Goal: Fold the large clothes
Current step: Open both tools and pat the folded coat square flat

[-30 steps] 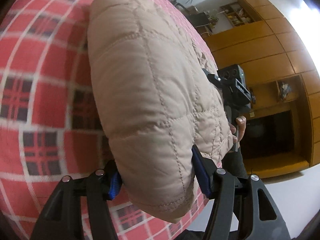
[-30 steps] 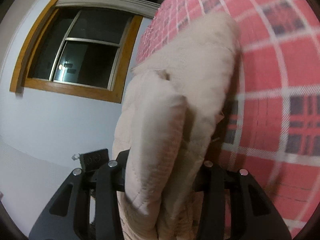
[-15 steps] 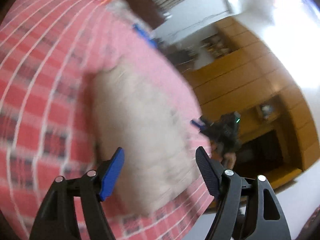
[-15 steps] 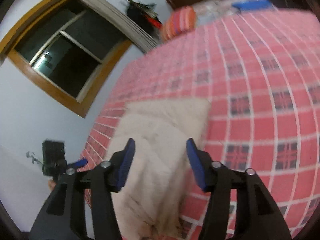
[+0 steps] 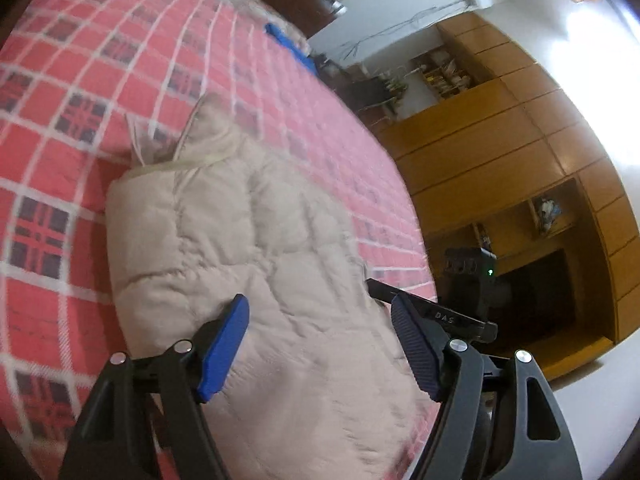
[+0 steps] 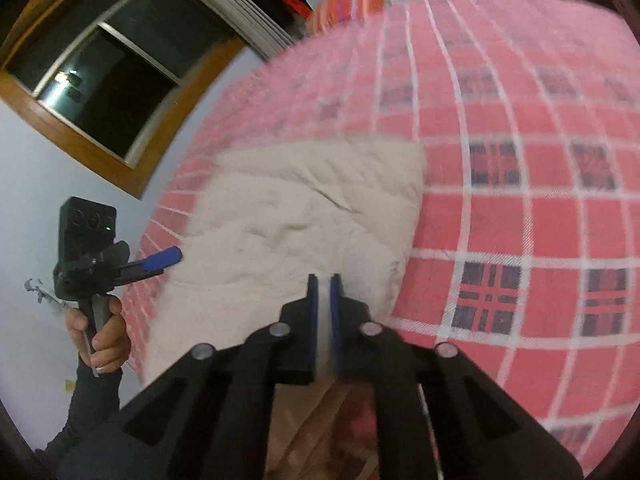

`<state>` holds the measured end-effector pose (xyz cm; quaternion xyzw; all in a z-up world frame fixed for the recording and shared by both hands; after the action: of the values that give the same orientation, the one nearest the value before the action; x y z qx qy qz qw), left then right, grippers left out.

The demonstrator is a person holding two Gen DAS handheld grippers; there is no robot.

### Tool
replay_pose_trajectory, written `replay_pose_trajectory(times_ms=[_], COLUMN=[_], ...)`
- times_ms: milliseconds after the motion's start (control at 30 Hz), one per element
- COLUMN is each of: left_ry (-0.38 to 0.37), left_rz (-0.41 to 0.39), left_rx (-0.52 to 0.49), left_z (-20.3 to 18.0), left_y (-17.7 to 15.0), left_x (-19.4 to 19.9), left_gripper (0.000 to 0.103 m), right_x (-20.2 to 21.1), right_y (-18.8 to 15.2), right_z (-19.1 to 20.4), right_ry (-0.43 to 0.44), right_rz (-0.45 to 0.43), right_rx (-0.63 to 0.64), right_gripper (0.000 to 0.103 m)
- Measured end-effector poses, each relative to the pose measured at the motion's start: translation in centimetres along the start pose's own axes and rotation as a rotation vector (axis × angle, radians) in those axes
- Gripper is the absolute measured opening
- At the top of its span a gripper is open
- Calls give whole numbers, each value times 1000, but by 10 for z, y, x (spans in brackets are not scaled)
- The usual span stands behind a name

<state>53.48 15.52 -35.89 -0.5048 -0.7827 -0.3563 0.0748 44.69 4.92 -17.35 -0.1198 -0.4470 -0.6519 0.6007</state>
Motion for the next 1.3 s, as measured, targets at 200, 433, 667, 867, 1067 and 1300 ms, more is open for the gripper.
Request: replay_pose_trajectory(times_ms=[200, 433, 667, 867, 1067, 1300], left_ry=[30, 89, 20, 117, 89, 195], left_rz=[87, 103, 25, 66, 37, -111], left_rx=[-133, -86, -187, -199, -146, -224], left_z=[-37, -6, -52, -34, -21, -49], left_y=[-55, -64, -96, -131, -142, -173], left_x=[14, -11, 40, 25, 26, 80], left_gripper=[74, 72, 72, 72, 72, 85], right_x=[43, -8, 50, 30, 20, 83], right_y=[-54, -89, -96, -120, -130, -157], right_z=[66, 37, 64, 47, 34, 47], right_ry=[49, -101, -51, -194, -181, -218], right_rz=[21, 118, -5, 37, 17, -135], right_rx=[179, 193, 197, 242, 196, 162], right_gripper=[8, 1, 8, 2, 3, 69])
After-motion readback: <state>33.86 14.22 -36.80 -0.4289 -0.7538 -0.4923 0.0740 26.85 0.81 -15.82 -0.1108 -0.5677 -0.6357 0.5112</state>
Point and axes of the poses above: each gripper's, at about its wrist camera, not at the fingertips, and x roughly against the way its jaws point, z to its left, y to its top, the point moved 10 cm from there along -x, roughly the way its jaws point, and after that the axes turned 1 degree about y, right-handed, at the moved point
